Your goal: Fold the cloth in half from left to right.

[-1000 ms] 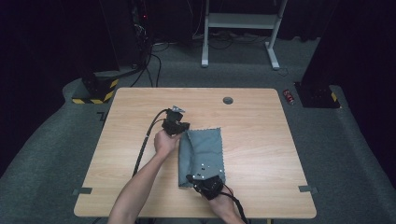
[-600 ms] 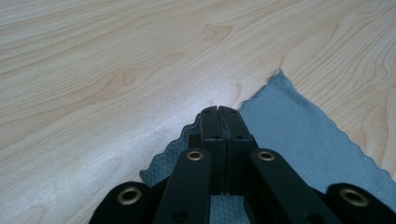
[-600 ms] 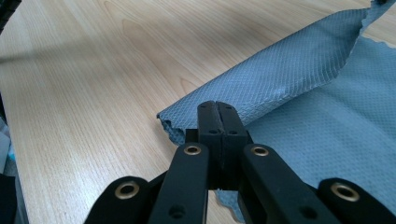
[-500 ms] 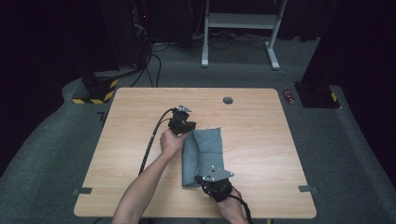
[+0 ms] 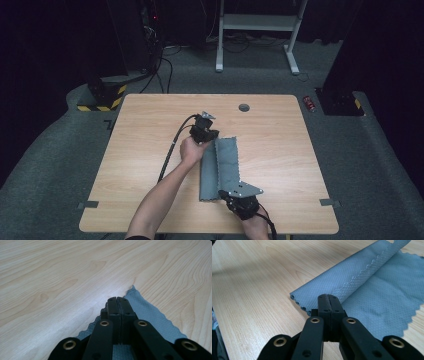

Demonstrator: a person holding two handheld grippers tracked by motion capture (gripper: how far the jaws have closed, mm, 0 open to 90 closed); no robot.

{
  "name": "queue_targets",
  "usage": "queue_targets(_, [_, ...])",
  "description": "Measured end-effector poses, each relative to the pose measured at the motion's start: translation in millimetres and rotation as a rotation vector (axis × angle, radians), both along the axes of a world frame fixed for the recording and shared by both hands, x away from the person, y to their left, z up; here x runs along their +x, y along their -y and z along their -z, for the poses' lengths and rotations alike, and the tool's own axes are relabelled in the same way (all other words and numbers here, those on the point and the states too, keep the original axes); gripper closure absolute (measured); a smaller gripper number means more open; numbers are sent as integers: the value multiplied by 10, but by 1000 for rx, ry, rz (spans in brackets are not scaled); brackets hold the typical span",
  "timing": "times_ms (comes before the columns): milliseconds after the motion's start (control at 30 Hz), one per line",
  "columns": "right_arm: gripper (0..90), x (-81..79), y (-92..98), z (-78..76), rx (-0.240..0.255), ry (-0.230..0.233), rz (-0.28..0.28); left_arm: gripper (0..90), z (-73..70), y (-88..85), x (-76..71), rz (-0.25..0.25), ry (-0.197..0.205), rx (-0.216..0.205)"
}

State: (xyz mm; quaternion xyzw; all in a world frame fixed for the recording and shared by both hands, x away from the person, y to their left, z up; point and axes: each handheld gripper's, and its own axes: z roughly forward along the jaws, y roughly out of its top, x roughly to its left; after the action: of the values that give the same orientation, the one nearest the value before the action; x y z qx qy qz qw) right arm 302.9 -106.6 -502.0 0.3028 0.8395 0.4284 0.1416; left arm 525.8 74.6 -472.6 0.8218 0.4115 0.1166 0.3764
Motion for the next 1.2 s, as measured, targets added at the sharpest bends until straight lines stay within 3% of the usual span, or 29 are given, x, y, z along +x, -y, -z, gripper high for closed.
queue_targets(400, [900,-31,185,59,18,-14,60,896,12,326,47,31,-3,29])
queue_targets(767, [900,-39,336,99,7,-20,106,895,97,443,100,30,-31,31])
queue_targets(1200, [900,-37,472,148,-2,-50,153,894,166,625,139,56,-35,79])
